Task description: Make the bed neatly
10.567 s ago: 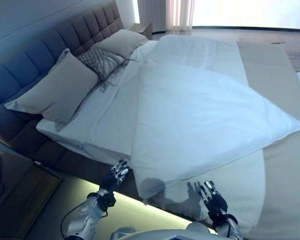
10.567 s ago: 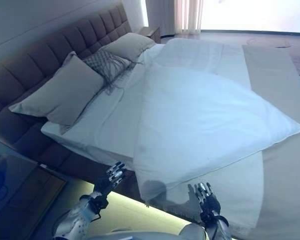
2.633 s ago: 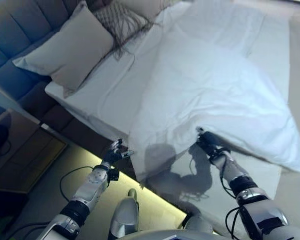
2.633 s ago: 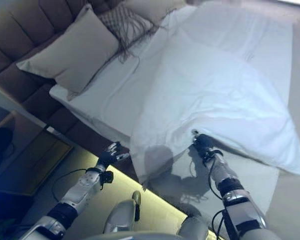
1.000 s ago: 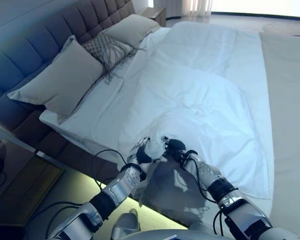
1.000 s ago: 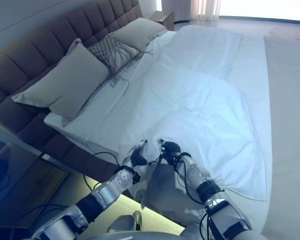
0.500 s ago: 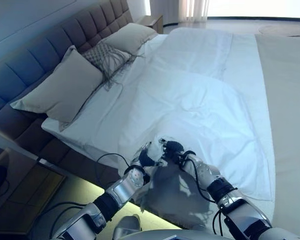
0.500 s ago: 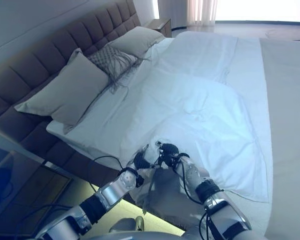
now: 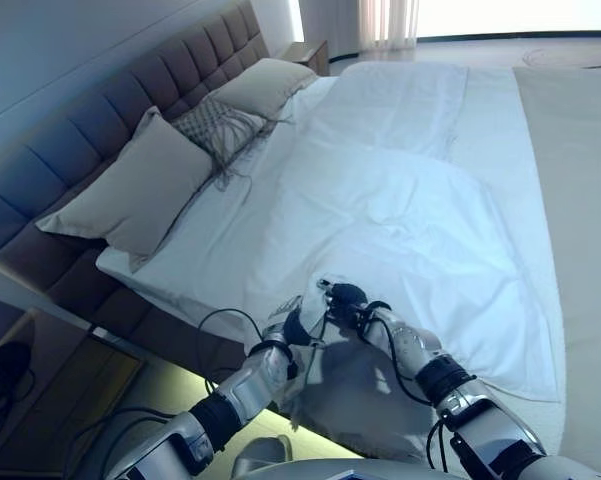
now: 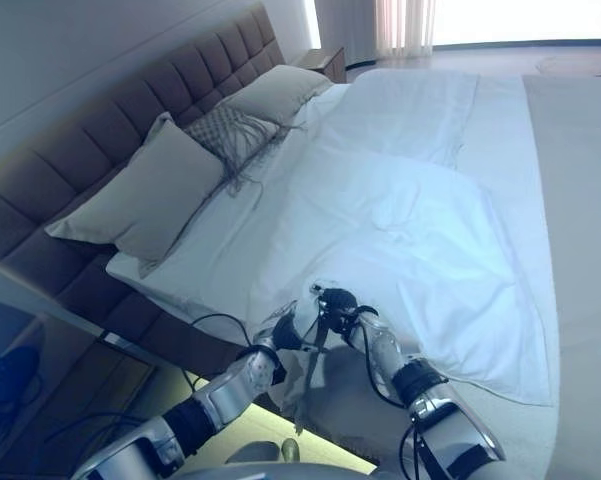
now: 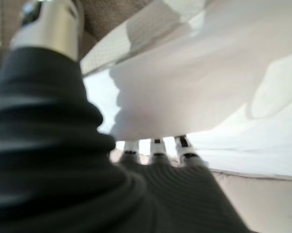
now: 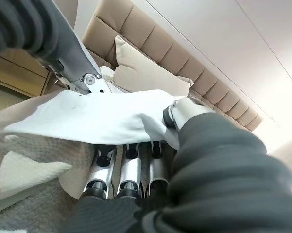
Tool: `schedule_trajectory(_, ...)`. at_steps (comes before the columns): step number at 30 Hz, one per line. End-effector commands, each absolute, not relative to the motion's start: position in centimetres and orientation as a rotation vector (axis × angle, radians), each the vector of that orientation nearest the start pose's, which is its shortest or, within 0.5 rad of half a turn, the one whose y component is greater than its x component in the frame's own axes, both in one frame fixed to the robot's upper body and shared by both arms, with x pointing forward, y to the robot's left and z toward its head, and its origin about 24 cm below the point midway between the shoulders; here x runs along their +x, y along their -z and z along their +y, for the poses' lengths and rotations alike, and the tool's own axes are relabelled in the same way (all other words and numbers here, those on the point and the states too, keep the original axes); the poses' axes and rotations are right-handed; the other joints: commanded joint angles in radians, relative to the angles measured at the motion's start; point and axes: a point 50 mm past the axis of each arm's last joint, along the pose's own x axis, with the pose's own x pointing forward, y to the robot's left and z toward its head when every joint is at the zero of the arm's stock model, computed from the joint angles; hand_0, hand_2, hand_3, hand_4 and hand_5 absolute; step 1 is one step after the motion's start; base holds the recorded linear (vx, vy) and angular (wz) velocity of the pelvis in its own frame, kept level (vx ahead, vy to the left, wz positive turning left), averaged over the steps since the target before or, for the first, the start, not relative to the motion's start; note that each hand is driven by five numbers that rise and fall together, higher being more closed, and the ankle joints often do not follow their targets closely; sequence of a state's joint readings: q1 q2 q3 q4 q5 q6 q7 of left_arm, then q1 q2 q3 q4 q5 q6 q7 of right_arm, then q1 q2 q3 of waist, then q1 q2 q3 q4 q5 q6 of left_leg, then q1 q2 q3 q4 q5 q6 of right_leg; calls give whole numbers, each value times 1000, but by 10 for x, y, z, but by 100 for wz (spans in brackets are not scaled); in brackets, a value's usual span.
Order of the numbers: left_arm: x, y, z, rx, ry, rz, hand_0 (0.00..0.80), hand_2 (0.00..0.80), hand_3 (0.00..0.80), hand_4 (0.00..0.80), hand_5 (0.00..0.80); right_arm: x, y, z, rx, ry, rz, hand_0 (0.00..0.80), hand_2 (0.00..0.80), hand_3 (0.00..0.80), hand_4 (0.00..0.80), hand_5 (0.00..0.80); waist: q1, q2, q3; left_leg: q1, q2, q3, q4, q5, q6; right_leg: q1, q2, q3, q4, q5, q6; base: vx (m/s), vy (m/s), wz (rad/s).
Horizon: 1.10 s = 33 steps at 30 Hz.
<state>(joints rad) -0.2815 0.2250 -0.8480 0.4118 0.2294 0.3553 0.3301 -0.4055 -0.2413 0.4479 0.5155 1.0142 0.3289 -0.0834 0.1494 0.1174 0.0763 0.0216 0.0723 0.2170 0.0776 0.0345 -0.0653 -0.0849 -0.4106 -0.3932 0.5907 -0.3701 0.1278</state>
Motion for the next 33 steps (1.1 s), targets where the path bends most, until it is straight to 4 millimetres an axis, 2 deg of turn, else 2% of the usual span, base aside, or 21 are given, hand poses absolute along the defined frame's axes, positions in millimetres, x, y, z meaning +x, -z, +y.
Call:
schedule_trajectory(1, 243, 26, 30, 918, 428, 153, 0, 0, 0, 0, 0, 328, -80, -50, 559, -517, 380, 800, 800, 800, 800, 800, -38, -4, 42, -7, 35, -29, -14, 25, -33, 94, -45, -39, -482, 506, 105, -47, 164, -15)
schedule_trajectory(4, 254, 18, 17, 871, 391, 159, 0, 0, 0, 0, 0, 327, -85, -39, 497, -568, 397, 800, 800, 800, 800, 800, -66, 21, 28, 4, 19, -11, -48, 42, -31, 89, -47, -23, -501, 513, 107, 28, 200, -4)
schedule_trajectory(5, 256, 16, 15, 852, 379, 166, 276, 276, 276, 276, 276, 326, -84, -37, 484, -574, 406, 800, 800, 800, 800, 800, -73, 29, 22, 7, 16, -6, -55, 45, -30, 90, -49, -20, -507, 515, 108, 44, 177, 1)
schedule_trajectory(6, 260, 13, 14, 826, 367, 182, 800, 800, 800, 800, 800, 324, -83, -35, 476, -583, 421, 800, 800, 800, 800, 800, -80, 37, 15, 13, 13, 2, -63, 47, -30, 93, -51, -18, -513, 515, 108, 43, 160, -9)
schedule_trajectory(11, 270, 5, 15, 722, 310, 221, 800, 800, 800, 800, 800, 316, -74, -36, 459, -596, 484, 800, 800, 800, 800, 800, -106, 63, -8, 45, 0, 19, -87, 51, -30, 115, -62, -16, -526, 514, 107, 44, 129, -18)
schedule_trajectory(19, 269, 8, 20, 651, 310, 270, 800, 800, 800, 800, 800, 302, -54, -41, 431, -589, 543, 800, 800, 800, 800, 800, -123, 87, -35, 73, -14, 27, -94, 50, -25, 147, -73, -21, -533, 508, 104, 28, 86, -6)
schedule_trajectory(28, 267, 16, 25, 623, 300, 311, 800, 800, 800, 800, 800, 290, -41, -35, 459, -576, 577, 800, 800, 800, 800, 800, -121, 78, -51, 87, -16, 25, -96, 41, -18, 171, -74, -34, -539, 502, 104, 3, 8, 0)
schedule_trajectory(33, 265, 20, 31, 605, 258, 327, 800, 800, 800, 800, 800, 283, -33, -30, 485, -575, 595, 800, 800, 800, 800, 800, -109, 54, -56, 88, -4, 17, -88, 37, -18, 180, -64, -43, -537, 497, 100, -7, -39, 2)
